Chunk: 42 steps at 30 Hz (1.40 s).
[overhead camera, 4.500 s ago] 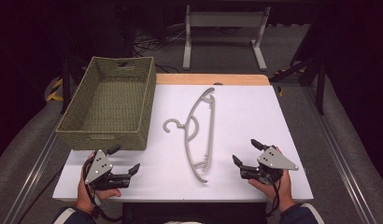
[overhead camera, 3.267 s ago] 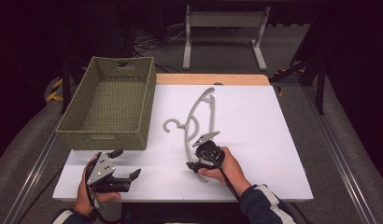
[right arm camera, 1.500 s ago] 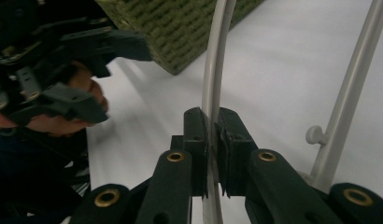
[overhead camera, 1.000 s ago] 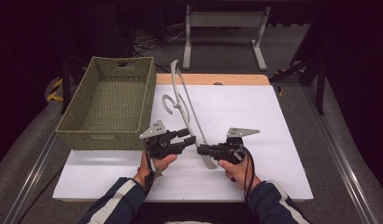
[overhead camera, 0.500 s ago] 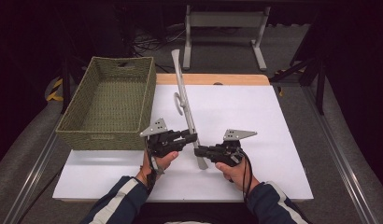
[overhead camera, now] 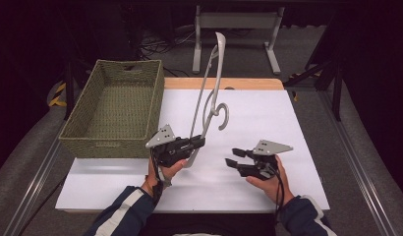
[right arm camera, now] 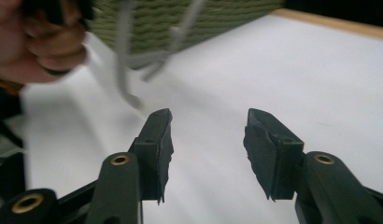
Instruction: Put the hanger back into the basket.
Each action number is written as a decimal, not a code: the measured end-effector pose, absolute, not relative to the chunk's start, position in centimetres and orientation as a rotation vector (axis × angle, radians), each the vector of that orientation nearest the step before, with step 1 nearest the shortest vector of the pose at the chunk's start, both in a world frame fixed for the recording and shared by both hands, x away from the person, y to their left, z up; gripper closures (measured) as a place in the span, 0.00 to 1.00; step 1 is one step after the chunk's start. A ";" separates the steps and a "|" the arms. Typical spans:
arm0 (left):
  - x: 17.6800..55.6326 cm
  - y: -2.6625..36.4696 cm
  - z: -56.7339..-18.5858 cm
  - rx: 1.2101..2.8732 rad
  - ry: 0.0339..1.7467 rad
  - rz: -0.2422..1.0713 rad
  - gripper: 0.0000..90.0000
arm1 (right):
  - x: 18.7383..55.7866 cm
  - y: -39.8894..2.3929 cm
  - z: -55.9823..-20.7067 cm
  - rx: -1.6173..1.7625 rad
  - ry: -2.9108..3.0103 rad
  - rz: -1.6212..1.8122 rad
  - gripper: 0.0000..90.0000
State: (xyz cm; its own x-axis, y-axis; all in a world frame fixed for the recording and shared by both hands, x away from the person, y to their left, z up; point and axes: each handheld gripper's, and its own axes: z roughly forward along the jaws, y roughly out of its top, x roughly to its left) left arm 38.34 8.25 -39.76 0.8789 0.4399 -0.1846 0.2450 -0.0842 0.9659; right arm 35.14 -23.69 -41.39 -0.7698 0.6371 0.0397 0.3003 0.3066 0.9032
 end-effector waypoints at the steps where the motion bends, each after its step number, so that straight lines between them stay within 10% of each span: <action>1: 38.3 8.3 -39.6 1.679 0.532 0.185 0.91 | 35.0 -24.4 -41.4 0.854 2.231 1.432 0.53; 11: 37.6 7.7 -37.2 1.696 0.494 0.291 0.92 | 34.8 -30.8 -41.5 1.038 2.031 1.431 0.43; 42: 38.2 10.8 -28.4 1.725 0.555 0.570 0.92 | 34.9 -29.3 -42.1 0.950 2.040 1.297 0.26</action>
State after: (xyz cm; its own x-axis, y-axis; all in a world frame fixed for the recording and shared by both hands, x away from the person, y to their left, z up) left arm 38.16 10.77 -28.37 0.7677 0.6352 0.0841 0.0670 -0.2102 0.9754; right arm 34.88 -29.31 -42.13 -0.6076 0.7914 -0.0679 0.2744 0.2893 0.9171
